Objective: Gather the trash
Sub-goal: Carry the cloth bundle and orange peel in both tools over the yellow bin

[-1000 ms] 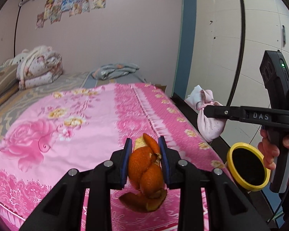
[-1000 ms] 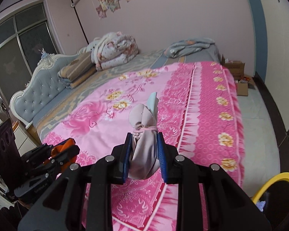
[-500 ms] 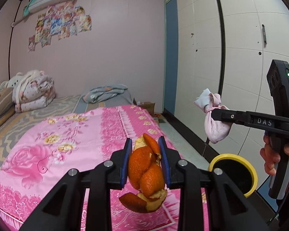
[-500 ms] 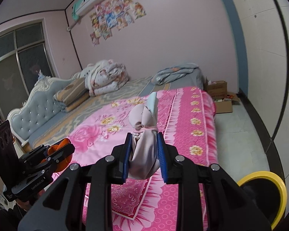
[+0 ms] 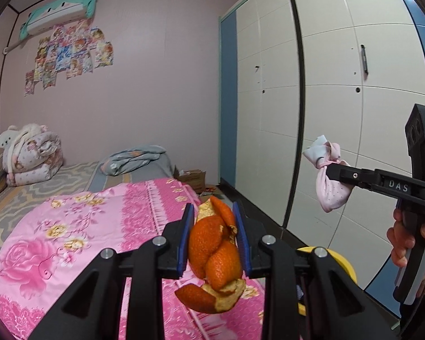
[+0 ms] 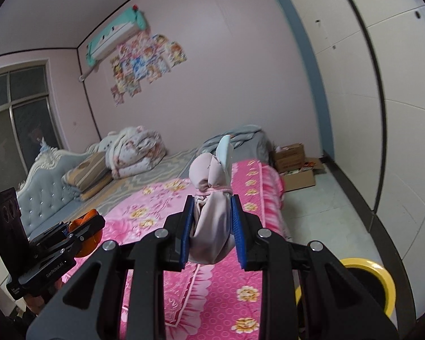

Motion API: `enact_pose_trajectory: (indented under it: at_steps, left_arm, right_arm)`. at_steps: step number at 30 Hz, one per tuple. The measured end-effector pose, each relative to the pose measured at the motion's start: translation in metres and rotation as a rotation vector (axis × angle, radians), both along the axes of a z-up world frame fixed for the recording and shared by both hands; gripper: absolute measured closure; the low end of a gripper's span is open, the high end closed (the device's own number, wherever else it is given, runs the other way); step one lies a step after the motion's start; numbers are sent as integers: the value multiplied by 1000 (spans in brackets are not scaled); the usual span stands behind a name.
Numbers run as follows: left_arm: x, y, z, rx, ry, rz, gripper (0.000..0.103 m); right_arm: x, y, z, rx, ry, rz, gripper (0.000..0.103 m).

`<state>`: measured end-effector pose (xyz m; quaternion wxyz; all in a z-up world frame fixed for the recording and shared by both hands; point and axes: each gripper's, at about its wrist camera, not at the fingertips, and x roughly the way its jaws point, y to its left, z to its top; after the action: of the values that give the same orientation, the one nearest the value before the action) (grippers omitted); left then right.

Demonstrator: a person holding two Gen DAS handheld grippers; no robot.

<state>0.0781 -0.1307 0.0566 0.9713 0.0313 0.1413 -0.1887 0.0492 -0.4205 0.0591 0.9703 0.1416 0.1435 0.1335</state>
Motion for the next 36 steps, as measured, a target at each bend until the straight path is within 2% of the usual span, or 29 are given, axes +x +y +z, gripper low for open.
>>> enact_pose_trajectory:
  at_steps: [13,21,25,28,36]
  left_arm:
    - [14,-63,8,5,-23,-125,76]
    - [33,-95,11,-34,-10,-169,76]
    - [40,-111,4,-51,-31,-153,76]
    - [45,-125,-5,-59,-27,-170,76]
    - [69,-163,-41,-55,54,-231,76]
  right_arm:
    - [-42,-56,-9,-13,-42,-204,79]
    - [-63,-88,-23,-45,-100,-422,79]
    - [-65,-100,-34,-72,-130,-542,79]
    - [-63,-111,-49,-74,-114,-581,79]
    - [-51,-144,-91,-35,-5,-610,79]
